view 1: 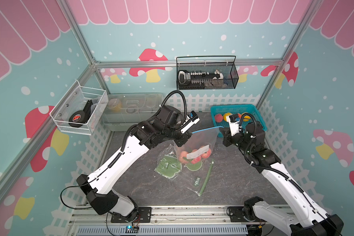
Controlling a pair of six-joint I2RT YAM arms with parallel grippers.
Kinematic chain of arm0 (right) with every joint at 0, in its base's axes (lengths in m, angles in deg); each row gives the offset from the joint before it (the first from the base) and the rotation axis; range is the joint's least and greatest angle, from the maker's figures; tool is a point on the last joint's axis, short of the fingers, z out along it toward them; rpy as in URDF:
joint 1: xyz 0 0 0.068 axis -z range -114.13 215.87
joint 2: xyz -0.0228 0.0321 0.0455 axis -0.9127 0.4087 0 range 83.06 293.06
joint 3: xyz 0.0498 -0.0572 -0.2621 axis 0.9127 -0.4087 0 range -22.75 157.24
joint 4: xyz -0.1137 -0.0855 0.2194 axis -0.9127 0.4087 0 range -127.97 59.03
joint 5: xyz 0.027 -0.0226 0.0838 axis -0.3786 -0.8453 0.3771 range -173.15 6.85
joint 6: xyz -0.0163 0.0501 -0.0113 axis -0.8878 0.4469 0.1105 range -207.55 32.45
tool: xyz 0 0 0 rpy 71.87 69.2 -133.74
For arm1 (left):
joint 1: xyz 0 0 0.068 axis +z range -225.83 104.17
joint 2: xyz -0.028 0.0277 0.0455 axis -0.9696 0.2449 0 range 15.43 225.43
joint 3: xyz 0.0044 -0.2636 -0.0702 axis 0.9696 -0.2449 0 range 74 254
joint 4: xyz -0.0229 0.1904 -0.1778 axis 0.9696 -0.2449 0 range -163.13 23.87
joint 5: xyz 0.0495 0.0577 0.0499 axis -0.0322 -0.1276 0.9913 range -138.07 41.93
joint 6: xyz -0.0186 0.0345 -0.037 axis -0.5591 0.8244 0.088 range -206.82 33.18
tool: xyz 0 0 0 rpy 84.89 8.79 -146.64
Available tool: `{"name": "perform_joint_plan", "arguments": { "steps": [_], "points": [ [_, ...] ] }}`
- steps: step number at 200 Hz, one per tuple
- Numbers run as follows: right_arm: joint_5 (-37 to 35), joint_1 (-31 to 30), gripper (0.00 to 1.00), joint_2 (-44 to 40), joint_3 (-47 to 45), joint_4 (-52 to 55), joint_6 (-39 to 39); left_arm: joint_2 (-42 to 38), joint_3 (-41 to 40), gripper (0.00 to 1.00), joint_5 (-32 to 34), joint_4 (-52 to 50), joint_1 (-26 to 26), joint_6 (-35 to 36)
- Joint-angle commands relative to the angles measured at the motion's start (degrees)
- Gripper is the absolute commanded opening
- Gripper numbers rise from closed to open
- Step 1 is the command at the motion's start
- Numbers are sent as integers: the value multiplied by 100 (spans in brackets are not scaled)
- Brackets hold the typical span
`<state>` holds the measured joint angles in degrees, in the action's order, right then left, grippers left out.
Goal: Place the peach in a zip-top bag and seal the zipper
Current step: Zip the zipper on the zipper food storage bag.
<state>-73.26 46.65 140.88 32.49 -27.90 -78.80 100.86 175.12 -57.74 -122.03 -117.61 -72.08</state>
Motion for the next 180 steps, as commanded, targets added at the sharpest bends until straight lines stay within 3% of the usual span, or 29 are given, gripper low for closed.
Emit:
{"name": "perform_joint_plan", "arguments": {
  "steps": [1,180],
  "points": [
    [-606,69,0,-155,-99,-110,145,-220,-66,4,52,-158,87,6],
    [-1243,103,0,-263,-209,-106,329,-610,-526,5,27,-107,228,-68]
  ]
}}
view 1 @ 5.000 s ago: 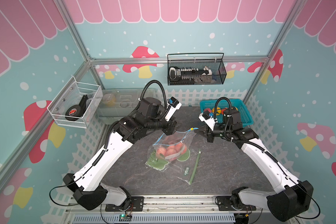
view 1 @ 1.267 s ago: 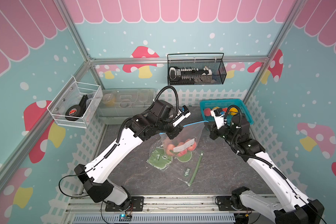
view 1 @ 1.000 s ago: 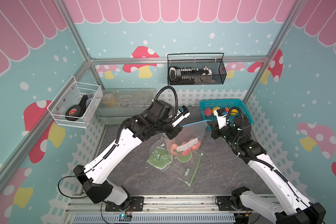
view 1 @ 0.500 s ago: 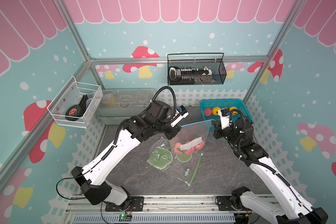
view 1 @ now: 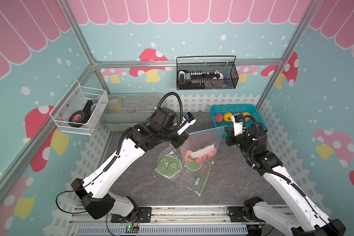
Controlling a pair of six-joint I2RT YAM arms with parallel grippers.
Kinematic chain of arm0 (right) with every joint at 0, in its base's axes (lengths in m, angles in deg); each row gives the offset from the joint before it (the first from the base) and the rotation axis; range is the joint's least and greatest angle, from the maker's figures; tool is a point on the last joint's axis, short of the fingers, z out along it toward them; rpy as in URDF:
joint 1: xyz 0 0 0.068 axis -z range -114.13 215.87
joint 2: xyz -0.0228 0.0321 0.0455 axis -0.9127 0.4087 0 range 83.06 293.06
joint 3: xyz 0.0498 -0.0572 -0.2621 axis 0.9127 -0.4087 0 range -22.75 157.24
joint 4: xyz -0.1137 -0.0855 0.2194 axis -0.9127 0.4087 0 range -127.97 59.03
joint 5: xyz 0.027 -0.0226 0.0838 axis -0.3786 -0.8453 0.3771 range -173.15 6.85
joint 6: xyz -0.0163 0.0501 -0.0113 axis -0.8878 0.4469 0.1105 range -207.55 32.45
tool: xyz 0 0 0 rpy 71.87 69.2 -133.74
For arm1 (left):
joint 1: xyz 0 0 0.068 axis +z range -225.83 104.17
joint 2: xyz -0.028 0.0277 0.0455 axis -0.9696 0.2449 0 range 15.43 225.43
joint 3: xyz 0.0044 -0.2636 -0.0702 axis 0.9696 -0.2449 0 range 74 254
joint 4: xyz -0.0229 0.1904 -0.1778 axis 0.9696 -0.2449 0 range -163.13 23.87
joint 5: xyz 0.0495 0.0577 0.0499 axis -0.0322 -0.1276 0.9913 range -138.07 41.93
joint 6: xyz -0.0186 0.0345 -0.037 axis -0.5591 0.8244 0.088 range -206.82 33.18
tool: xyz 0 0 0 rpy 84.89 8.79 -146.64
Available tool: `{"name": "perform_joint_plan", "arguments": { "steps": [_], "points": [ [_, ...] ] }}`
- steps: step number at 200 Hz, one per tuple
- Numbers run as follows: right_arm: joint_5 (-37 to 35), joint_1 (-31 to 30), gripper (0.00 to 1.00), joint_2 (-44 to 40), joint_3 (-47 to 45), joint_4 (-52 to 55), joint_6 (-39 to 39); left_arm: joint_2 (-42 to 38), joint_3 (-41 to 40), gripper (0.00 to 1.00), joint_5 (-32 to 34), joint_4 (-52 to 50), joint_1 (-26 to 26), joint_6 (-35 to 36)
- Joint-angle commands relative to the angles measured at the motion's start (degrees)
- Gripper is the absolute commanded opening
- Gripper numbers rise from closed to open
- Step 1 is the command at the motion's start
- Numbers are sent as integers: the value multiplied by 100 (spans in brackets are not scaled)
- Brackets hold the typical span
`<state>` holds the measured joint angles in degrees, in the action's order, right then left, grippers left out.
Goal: Place the peach in a zip-top bag and seal the zipper
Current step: Zip the zipper on the zipper food storage bag.
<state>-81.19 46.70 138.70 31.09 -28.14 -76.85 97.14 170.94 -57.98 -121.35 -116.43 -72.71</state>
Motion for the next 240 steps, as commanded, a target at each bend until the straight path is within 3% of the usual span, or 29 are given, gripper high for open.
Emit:
{"name": "perform_joint_plan", "arguments": {
  "steps": [1,118,167,189,240],
  "points": [
    [-450,103,0,-44,-68,-79,139,-237,-112,5,55,-174,112,-4],
    [-312,99,0,17,-67,-139,166,-585,-508,7,140,-131,237,-91],
    [73,99,0,61,-65,-226,61,-646,-602,9,42,-60,254,-136],
    [560,104,0,117,-54,-331,-121,-539,-482,17,-177,-19,253,-154],
    [1120,99,0,254,90,-241,-332,61,295,54,-469,-17,210,-95]
  ]
}}
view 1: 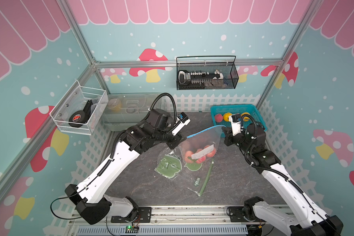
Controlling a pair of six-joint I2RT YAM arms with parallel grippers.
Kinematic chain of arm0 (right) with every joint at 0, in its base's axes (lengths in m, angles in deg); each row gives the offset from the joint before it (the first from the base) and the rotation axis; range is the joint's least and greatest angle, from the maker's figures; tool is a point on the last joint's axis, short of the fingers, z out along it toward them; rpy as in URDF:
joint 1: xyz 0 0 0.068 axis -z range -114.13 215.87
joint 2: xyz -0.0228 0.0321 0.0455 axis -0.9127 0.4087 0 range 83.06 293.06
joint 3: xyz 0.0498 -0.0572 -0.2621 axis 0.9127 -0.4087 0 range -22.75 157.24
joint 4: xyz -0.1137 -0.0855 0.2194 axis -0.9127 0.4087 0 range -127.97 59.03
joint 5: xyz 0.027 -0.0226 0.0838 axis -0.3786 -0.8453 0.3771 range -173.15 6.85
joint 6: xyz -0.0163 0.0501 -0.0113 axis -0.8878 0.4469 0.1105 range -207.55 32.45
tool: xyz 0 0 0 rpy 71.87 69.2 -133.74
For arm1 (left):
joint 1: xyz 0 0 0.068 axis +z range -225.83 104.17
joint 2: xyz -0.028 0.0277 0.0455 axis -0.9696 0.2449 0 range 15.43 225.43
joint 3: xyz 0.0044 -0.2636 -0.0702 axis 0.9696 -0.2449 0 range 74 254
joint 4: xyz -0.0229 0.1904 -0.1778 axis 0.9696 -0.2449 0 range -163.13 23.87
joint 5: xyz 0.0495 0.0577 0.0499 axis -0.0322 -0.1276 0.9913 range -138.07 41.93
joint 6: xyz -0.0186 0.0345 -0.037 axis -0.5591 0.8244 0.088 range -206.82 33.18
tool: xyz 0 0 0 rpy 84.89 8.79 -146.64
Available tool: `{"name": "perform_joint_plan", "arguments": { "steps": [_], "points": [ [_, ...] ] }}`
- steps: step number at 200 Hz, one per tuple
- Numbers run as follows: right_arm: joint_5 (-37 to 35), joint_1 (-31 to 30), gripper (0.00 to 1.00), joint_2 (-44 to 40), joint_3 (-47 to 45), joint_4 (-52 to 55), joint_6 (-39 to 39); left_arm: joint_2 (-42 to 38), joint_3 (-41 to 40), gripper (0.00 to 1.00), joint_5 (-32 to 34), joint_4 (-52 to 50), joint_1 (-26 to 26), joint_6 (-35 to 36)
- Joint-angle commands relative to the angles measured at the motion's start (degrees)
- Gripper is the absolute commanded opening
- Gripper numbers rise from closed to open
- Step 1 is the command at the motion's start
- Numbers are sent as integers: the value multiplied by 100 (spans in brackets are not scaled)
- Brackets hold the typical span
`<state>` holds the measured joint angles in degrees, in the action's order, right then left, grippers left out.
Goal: Place the peach in a zip-top bag and seal the zipper
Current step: Zip the zipper on the zipper food storage bag, then pick up the zipper food storage bag.
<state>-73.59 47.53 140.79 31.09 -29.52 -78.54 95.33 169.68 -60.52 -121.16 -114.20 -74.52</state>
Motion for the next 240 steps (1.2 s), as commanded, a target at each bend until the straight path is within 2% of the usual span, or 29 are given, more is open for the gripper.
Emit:
{"name": "perform_joint_plan", "arguments": {
  "steps": [1,75,117,160,198,240],
  "points": [
    [366,20,0,45,91,-100,-163,253,437,55,-224,-40,-22,92],
    [652,16,0,150,213,42,-310,1293,1571,71,-478,-195,-384,282],
    [686,16,0,133,267,122,-365,1787,2008,71,-581,-460,-496,201],
    [789,16,0,98,320,200,-419,2070,2199,58,-565,-525,-566,147],
    [828,16,0,98,342,245,-482,2322,2388,36,-615,-673,-584,150],
    [819,16,0,87,339,230,-498,2460,2455,20,-740,-766,-650,163]
  ]
}}
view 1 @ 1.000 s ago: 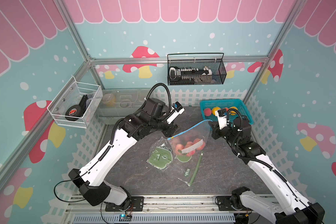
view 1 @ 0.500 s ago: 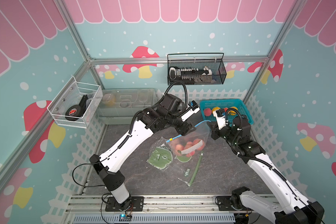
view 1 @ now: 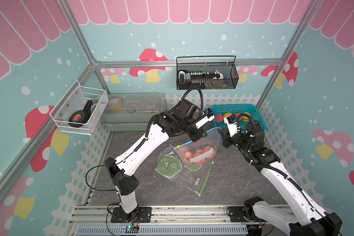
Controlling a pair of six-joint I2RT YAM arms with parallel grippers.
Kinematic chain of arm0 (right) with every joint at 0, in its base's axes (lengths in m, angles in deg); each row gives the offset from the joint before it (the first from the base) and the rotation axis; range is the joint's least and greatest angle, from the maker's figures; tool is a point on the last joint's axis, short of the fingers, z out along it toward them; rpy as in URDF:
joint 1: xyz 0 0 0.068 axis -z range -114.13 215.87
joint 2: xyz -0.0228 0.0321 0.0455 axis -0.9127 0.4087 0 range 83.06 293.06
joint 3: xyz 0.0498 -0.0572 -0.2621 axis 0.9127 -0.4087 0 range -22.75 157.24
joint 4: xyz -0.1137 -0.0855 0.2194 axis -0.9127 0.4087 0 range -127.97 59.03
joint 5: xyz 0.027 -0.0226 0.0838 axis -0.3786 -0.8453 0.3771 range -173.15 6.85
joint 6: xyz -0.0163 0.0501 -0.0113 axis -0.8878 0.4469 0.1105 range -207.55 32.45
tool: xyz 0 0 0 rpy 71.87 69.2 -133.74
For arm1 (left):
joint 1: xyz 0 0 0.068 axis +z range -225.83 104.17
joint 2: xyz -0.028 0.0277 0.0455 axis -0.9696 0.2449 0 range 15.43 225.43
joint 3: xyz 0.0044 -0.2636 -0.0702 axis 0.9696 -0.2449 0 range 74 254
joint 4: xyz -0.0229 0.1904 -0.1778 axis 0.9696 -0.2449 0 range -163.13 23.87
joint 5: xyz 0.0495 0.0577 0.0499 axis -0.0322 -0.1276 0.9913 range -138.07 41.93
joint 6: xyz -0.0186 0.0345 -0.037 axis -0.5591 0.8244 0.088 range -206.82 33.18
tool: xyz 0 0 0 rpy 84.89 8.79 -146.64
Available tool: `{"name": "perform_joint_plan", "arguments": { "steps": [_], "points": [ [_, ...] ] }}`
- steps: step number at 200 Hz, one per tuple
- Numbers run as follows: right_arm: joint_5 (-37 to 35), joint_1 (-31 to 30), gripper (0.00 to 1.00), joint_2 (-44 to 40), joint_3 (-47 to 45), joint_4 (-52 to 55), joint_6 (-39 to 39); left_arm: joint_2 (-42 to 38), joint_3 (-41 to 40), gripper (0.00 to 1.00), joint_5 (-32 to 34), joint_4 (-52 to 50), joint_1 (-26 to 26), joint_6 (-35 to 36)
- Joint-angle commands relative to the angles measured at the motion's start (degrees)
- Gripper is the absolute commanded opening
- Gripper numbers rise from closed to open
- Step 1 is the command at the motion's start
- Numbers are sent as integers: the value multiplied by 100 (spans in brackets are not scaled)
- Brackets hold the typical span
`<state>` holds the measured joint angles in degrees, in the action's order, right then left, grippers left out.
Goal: Place the peach in a zip-top bag and seal the zipper
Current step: Pick up the zipper food storage bag.
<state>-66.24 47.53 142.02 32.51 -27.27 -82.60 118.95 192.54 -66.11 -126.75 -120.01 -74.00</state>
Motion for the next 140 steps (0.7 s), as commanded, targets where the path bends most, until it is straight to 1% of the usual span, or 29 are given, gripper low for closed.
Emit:
{"name": "perform_joint_plan", "arguments": {
  "steps": [1,7,20,36,43,47,52,57,61,68,76,94,112,140],
  "points": [
    [85,16,0,-39,196,8,-91,102,169,20,-181,-210,-66,109],
    [77,16,0,-42,195,-4,-86,122,180,16,-211,-223,-73,121],
    [67,15,0,-59,186,-18,-89,150,213,0,-238,-257,-86,113],
    [35,16,1,-90,170,-32,-90,168,277,0,-238,-254,-86,44],
    [-9,17,10,-126,141,-54,-91,176,335,0,-181,-248,-83,-8],
    [-43,16,17,-154,122,-80,-78,185,377,0,-128,-249,-86,-53],
    [-102,16,29,-193,88,-117,-61,203,437,0,-40,-247,-82,-112],
    [-183,16,44,-244,48,-156,-42,210,500,0,62,-235,-81,-188],
    [-265,16,52,-285,21,-191,-15,212,554,0,151,-230,-82,-254],
    [-429,16,61,-364,-29,-237,21,220,651,0,318,-224,-73,-363],
    [-580,16,68,-447,-87,-276,32,221,745,0,514,-183,-73,-513],
    [-918,16,75,-609,-197,-305,32,221,913,0,858,-81,-56,-763],
    [-1200,16,77,-754,-300,-330,45,229,982,0,1384,133,-26,-1040],
    [-1465,17,79,-935,-469,-406,63,285,1049,0,1845,476,106,-1537]
  ]
}}
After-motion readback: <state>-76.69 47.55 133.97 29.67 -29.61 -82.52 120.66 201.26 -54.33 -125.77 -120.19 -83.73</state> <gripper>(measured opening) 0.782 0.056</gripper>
